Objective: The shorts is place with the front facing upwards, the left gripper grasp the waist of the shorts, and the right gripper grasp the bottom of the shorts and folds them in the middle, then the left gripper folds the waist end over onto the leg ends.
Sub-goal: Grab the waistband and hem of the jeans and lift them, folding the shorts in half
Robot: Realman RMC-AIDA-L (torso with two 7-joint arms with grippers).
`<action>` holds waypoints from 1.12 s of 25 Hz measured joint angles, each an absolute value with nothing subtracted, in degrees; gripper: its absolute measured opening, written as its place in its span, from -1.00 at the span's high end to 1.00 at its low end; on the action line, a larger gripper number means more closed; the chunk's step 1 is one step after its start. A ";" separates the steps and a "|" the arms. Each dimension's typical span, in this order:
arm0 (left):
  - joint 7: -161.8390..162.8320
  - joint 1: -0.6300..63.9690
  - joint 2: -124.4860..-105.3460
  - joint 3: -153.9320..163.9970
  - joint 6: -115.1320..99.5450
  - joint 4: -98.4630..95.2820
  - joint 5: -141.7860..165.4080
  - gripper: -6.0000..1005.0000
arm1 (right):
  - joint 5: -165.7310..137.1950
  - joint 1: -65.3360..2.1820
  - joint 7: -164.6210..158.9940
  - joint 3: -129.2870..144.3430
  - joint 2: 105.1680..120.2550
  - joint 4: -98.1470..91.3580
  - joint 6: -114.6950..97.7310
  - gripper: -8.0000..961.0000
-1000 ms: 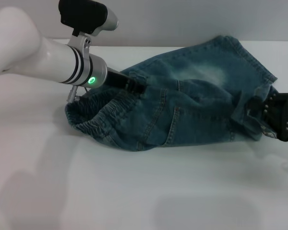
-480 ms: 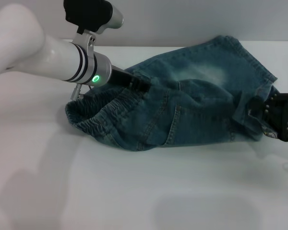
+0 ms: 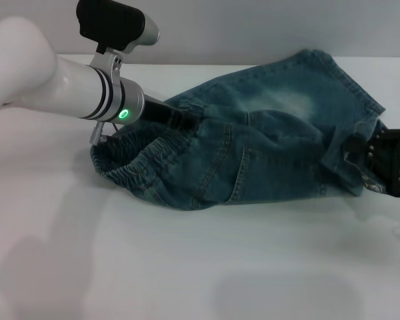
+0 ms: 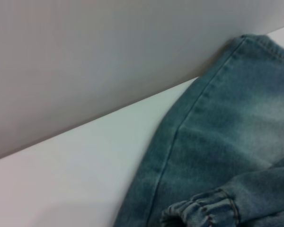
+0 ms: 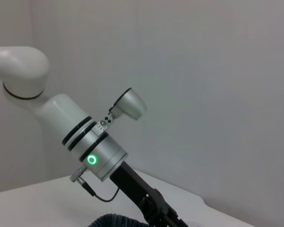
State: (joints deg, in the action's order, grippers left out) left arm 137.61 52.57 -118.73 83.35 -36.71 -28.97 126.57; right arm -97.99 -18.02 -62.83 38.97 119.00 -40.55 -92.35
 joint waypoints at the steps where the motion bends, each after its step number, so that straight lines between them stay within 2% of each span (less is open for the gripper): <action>1: 137.61 52.66 -118.73 83.36 -36.54 -28.65 126.58 -0.21 | -97.99 -18.02 -62.83 38.99 119.00 -40.57 -92.43 0.77; 28: 137.66 53.81 -119.00 83.40 -40.35 -29.32 125.00 -0.21 | -97.31 -17.76 -62.25 38.93 119.00 -40.43 -92.52 0.75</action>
